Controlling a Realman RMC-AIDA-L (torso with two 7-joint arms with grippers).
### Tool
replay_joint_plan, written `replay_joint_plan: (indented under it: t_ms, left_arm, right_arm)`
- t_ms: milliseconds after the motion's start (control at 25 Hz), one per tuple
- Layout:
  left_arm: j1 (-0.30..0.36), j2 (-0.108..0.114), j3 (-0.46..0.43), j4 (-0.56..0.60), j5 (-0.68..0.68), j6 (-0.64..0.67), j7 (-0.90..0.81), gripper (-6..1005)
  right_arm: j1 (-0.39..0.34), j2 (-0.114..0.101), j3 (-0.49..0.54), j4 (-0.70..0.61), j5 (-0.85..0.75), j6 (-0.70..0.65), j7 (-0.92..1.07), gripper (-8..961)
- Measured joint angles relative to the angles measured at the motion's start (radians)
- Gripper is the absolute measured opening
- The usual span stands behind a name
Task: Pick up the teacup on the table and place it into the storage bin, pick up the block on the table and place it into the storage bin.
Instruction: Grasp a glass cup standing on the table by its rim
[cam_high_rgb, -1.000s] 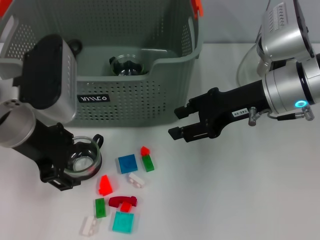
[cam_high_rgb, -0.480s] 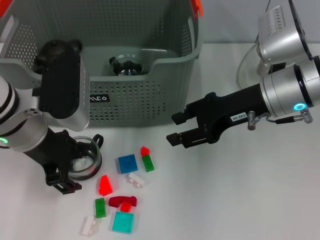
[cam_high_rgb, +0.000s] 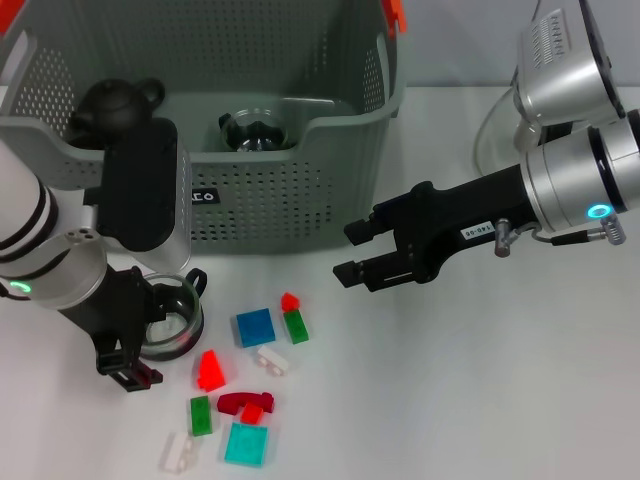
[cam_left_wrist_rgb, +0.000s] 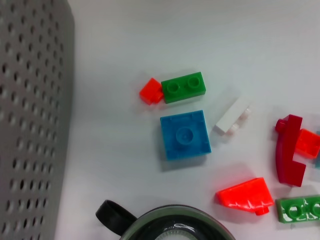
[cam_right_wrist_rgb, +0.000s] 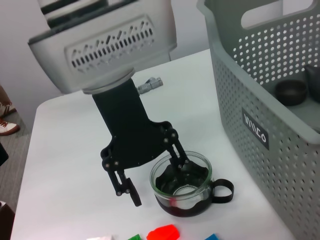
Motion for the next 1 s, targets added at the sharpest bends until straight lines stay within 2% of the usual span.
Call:
replay_joint_plan:
  t_ms: [520,1000]
  left_arm:
    - [0.000,-0.001,0.039,-0.022,0.012,-0.005,0.004,689]
    - [-0.002,-0.002,0.036,-0.030,0.011,0.005,0.008,682]
  right_arm:
    - [-0.002,0.000,0.005,0.000,0.000,0.003,0.002,613]
    - [-0.006,0.000,0.007,0.000,0.000,0.004,0.006,614]
